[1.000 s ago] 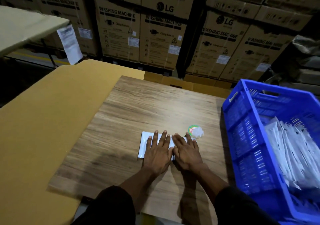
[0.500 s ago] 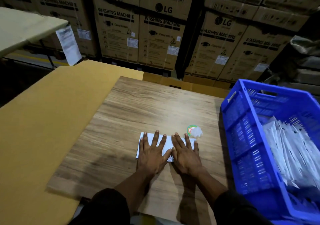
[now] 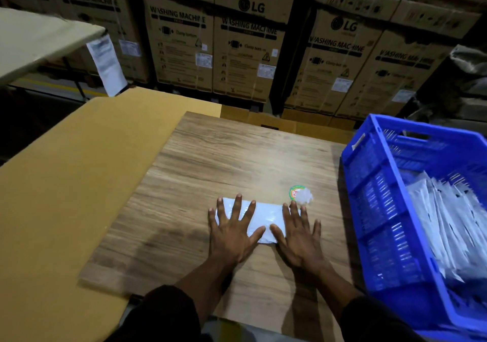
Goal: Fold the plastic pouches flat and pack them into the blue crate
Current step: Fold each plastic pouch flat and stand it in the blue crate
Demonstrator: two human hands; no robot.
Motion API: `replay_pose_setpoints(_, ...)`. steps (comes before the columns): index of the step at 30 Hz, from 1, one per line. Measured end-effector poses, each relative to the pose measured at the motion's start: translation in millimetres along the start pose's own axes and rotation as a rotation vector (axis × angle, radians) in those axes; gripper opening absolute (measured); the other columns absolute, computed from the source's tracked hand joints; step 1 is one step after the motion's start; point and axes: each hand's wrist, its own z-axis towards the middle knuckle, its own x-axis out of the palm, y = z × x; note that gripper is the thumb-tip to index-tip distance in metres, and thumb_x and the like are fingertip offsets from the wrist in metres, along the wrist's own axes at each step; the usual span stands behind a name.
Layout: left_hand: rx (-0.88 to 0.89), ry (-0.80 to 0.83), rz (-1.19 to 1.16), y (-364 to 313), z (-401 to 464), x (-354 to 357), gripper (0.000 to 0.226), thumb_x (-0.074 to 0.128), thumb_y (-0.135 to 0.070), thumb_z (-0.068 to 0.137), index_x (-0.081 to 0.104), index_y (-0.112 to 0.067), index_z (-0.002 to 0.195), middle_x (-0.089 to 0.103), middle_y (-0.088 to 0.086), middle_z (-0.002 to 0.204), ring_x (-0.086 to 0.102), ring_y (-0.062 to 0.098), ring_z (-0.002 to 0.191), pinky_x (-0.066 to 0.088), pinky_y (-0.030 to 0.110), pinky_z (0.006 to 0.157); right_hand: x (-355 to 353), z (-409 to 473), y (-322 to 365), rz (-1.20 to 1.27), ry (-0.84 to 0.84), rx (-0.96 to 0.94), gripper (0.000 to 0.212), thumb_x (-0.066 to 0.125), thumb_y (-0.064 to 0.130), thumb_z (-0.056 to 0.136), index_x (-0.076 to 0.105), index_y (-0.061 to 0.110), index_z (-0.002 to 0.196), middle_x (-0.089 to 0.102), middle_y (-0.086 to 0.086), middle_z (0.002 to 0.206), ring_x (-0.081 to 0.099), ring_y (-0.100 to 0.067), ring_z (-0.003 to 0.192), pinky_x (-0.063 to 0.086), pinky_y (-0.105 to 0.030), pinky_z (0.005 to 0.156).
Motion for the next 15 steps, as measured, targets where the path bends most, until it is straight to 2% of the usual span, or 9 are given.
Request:
replay_pose_setpoints(5, -0.004, 0.012, -0.007, -0.1, 2.7, 1.9, 0.072, 0.026, -0.078, 0.094, 0.039, -0.039, 0.154, 0.034, 0.002, 0.164, 0.028, 0.053, 0.146, 0.025, 0.072, 0.111, -3.8, 1.5, -0.4, 0.007, 0.028, -0.005, 0.077, 0.004, 0.073, 0.092, -0.012, 0.035, 0.158, -0.023, 0.011, 0.164, -0.025, -0.016, 0.150, -0.011, -0.060, 0.118)
replay_pose_setpoints(9, -0.023, 0.059, -0.012, -0.9, 5.2, 1.7, 0.070, 0.021, -0.076, 0.096, 0.042, -0.039, 0.152, 0.039, 0.001, 0.161, 0.031, 0.053, 0.144, 0.020, 0.077, 0.106, -14.7, 4.5, 1.4, 0.030, 0.103, 0.006, 0.072, 0.010, 0.068, 0.099, -0.010, 0.033, 0.159, -0.022, 0.010, 0.164, -0.027, -0.019, 0.149, -0.012, -0.061, 0.117)
replay_pose_setpoints(11, -0.020, 0.035, -0.031, -3.0, 8.7, -4.6, 0.068, 0.017, -0.068, 0.102, 0.048, -0.031, 0.149, 0.045, 0.004, 0.157, 0.037, 0.052, 0.142, 0.013, 0.073, 0.108, -16.9, 4.0, 2.8, -0.041, 0.057, -0.033, 0.070, 0.011, 0.062, 0.102, -0.005, 0.027, 0.159, -0.019, 0.006, 0.165, -0.026, -0.025, 0.150, -0.012, -0.063, 0.115)
replay_pose_setpoints(13, 0.026, 0.027, -0.052, -5.0, 10.1, -11.7, 0.064, 0.023, -0.053, 0.105, 0.057, -0.015, 0.143, 0.053, 0.010, 0.151, 0.043, 0.044, 0.141, 0.013, 0.065, 0.114, -16.0, -3.1, 11.0, -0.156, -0.105, -0.151, 0.067, 0.018, 0.052, 0.104, 0.016, 0.015, 0.159, 0.004, -0.003, 0.168, -0.008, -0.030, 0.154, -0.004, -0.061, 0.116)
replay_pose_setpoints(15, 0.147, 0.038, -0.104, -8.3, 8.5, -11.6, 0.058, 0.025, -0.034, 0.109, 0.066, -0.001, 0.131, 0.061, 0.017, 0.140, 0.054, 0.034, 0.134, 0.018, 0.048, 0.121, -7.5, -11.6, 20.6, -0.169, -0.153, -0.255, 0.061, 0.027, 0.043, 0.102, 0.038, 0.009, 0.152, 0.031, -0.009, 0.162, 0.017, -0.028, 0.152, 0.009, -0.057, 0.118)
